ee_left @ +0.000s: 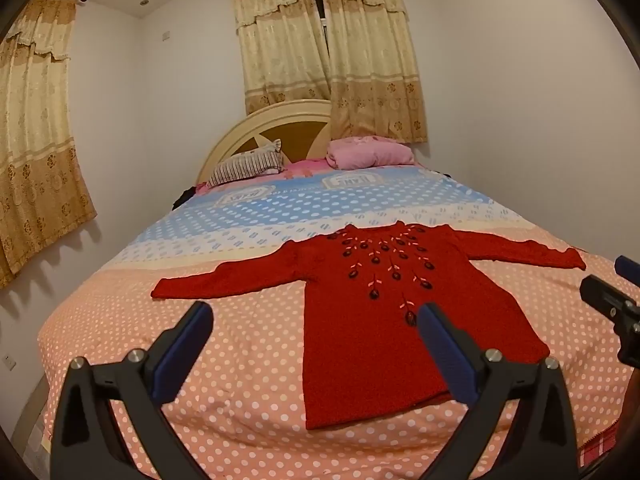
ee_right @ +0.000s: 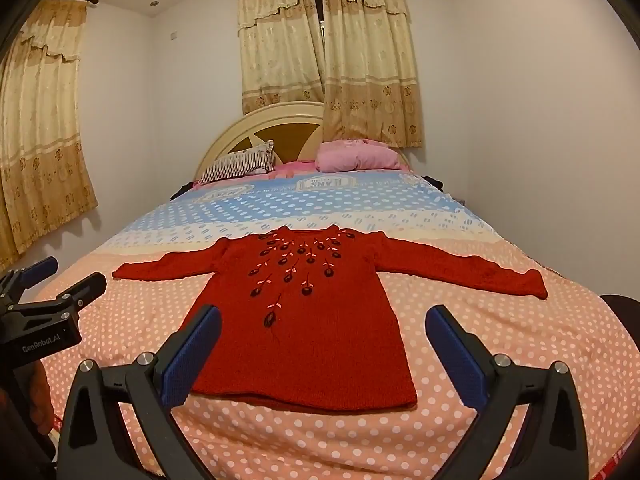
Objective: Fold small clothes
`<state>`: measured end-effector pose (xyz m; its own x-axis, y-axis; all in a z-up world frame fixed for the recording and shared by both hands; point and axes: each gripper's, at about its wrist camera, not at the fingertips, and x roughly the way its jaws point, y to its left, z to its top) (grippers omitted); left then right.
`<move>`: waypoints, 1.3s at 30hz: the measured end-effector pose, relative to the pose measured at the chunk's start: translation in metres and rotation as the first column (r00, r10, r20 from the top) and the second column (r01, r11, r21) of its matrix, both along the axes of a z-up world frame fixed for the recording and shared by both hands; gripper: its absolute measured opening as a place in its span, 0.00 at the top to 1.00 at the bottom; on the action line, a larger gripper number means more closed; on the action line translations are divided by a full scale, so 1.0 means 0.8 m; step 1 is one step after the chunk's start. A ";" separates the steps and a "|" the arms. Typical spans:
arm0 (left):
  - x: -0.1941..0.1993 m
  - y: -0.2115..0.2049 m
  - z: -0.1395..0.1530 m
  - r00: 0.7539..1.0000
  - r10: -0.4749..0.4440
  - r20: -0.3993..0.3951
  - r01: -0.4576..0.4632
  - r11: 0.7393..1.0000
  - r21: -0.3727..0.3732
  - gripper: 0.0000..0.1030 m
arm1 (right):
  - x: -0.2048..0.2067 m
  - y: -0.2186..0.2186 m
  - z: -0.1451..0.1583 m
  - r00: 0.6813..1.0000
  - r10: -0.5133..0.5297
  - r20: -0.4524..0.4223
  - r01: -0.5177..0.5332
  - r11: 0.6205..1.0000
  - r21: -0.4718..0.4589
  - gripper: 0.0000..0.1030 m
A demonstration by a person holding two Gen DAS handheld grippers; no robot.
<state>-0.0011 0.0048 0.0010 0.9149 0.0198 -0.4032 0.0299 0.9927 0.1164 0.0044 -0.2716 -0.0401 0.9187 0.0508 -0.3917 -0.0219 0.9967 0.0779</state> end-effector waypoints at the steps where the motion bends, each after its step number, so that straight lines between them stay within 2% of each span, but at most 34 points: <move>1: 0.000 0.000 0.000 1.000 -0.001 -0.002 0.001 1.000 0.000 0.00 | 0.000 0.000 -0.001 1.000 -0.003 -0.001 0.003 1.000 -0.001 0.01; 39: 0.006 0.009 0.000 1.000 0.024 -0.004 -0.024 1.000 -0.010 0.00 | 0.002 -0.003 -0.003 1.000 0.001 -0.017 -0.001 1.000 0.000 0.01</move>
<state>0.0040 0.0120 0.0007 0.9125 0.0377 -0.4073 0.0066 0.9943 0.1068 0.0063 -0.2738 -0.0428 0.9117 0.0515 -0.4076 -0.0213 0.9967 0.0784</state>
